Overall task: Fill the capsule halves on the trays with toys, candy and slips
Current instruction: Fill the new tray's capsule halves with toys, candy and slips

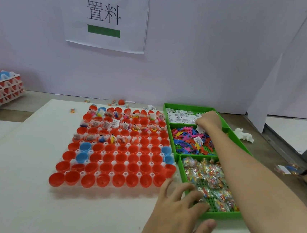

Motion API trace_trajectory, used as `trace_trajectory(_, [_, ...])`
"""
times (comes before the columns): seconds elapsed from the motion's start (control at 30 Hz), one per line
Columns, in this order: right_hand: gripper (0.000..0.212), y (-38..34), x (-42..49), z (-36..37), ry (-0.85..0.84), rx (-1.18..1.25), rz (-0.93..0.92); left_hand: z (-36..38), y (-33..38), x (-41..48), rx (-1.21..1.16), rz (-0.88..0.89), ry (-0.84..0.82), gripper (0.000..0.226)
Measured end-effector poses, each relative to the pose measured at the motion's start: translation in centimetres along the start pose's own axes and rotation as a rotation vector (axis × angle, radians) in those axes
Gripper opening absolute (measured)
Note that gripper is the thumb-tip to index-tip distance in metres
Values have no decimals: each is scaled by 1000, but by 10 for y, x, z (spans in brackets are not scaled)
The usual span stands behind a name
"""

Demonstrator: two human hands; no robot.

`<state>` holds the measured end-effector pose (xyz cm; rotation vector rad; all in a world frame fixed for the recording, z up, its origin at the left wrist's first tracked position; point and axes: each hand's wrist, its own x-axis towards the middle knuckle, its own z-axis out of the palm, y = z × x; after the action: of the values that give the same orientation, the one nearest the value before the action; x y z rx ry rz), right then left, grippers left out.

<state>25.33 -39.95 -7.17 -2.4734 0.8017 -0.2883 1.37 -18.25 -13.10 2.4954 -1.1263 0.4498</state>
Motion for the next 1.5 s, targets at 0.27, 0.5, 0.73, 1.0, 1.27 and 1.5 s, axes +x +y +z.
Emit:
trace_trajectory(0.27, [16, 6, -10, -12, 126, 137, -134, -2, 1, 2, 57, 19, -10, 39])
trace_trajectory(0.5, [2, 2, -38, -37, 147, 468, -209, -6, 3, 4, 23, 51, -91, 38])
trace_trajectory(0.73, [13, 5, -106, -59, -22, 751, -390, -5, 3, 4, -5, 44, -84, 38])
trace_trajectory(1.0, [15, 25, -146, -46, -155, 867, -424, -1, 2, 2, -16, 54, 10, 40])
trace_trajectory(1.27, [16, 38, -145, -45, -142, 958, -350, 0, 3, 3, 3, 33, 14, 36])
trace_trajectory(1.5, [16, 43, -137, -43, -6, 1024, -200, -3, 3, 2, -25, 41, 11, 34])
